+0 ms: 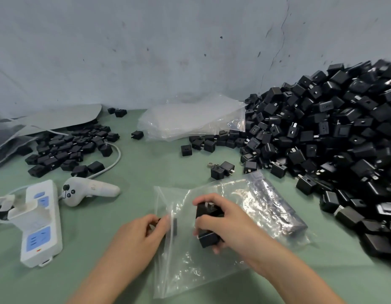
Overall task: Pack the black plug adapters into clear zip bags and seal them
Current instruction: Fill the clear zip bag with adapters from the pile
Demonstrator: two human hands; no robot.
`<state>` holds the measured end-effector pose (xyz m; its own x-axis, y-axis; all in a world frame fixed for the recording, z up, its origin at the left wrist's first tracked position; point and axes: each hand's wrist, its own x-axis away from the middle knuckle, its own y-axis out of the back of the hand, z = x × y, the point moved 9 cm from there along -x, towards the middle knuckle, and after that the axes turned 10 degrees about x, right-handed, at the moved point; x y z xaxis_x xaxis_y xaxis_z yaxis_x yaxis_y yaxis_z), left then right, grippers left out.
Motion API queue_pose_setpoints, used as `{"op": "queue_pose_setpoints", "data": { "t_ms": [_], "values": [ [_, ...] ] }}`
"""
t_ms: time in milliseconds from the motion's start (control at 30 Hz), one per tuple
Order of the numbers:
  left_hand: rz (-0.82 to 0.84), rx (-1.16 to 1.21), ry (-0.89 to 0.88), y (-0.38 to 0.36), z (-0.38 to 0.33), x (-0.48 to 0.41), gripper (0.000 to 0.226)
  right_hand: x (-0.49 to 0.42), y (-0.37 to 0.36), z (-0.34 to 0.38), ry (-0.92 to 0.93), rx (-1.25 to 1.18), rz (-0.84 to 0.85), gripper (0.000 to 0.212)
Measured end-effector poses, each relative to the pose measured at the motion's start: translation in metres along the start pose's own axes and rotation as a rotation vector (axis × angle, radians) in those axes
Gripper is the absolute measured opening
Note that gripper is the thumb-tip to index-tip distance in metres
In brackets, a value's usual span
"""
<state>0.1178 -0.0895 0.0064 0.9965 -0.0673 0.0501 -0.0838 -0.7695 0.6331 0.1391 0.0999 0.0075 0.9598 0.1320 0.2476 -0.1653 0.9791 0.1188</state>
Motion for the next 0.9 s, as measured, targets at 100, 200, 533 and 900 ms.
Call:
{"op": "queue_pose_setpoints", "data": {
  "t_ms": [100,200,533,900],
  "values": [
    [-0.092,-0.283,-0.064,0.005,-0.013,-0.003,0.039,-0.001,-0.011,-0.002,-0.015,0.109,0.033,0.034],
    [-0.061,-0.295,-0.083,-0.001,-0.017,-0.008,0.049,-0.003,-0.022,-0.006,-0.033,0.169,0.051,0.038],
    [0.026,0.178,-0.038,-0.011,-0.011,-0.013,0.018,0.0,-0.058,-0.001,-0.04,0.132,0.284,0.051],
    [0.106,0.264,-0.011,-0.004,-0.001,-0.02,0.026,0.007,-0.02,0.036,0.098,-0.181,0.313,0.047]
  ]
}}
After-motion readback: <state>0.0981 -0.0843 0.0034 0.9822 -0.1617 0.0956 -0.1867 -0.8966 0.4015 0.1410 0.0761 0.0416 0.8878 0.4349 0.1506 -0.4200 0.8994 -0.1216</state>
